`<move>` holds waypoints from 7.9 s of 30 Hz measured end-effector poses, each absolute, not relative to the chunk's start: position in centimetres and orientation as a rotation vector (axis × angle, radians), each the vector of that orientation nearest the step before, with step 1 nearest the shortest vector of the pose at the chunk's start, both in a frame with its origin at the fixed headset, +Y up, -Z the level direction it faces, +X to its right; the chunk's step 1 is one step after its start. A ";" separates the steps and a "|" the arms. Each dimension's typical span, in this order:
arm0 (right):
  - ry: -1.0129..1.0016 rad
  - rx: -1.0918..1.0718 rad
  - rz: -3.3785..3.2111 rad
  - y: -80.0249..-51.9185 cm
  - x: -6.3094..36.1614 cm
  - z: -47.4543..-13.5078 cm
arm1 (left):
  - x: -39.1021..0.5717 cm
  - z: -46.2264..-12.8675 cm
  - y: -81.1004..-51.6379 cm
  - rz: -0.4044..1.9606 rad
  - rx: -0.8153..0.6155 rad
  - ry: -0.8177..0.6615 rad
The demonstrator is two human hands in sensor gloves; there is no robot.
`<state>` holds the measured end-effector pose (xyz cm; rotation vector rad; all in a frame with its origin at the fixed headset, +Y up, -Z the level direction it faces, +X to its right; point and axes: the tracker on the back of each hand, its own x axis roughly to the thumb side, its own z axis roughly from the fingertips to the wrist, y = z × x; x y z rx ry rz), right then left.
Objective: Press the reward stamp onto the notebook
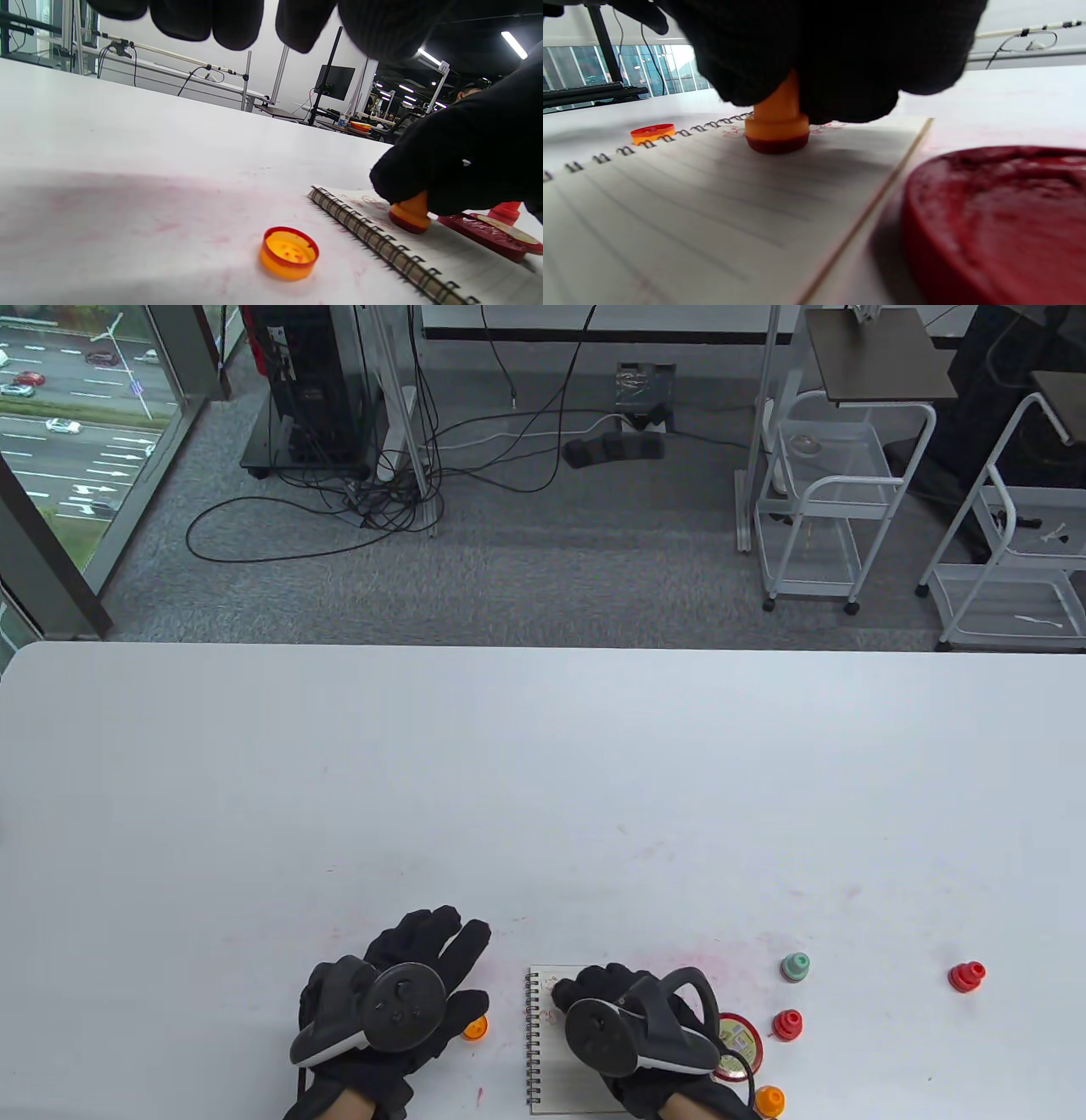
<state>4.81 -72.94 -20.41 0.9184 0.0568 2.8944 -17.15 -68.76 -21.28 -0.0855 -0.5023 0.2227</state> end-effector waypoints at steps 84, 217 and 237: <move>-0.385 0.426 2.538 -67.1 14.3 -19.2 | -14.0 -22.3 -74.0 -0.066 -0.441 -0.483; 0.061 -0.346 3.057 -64.7 37.1 -21.0 | -17.6 -21.5 -68.4 0.310 -0.040 -0.552; 0.151 -0.461 3.196 -72.7 39.7 -22.8 | -17.7 -20.9 -68.2 0.290 -0.039 -0.527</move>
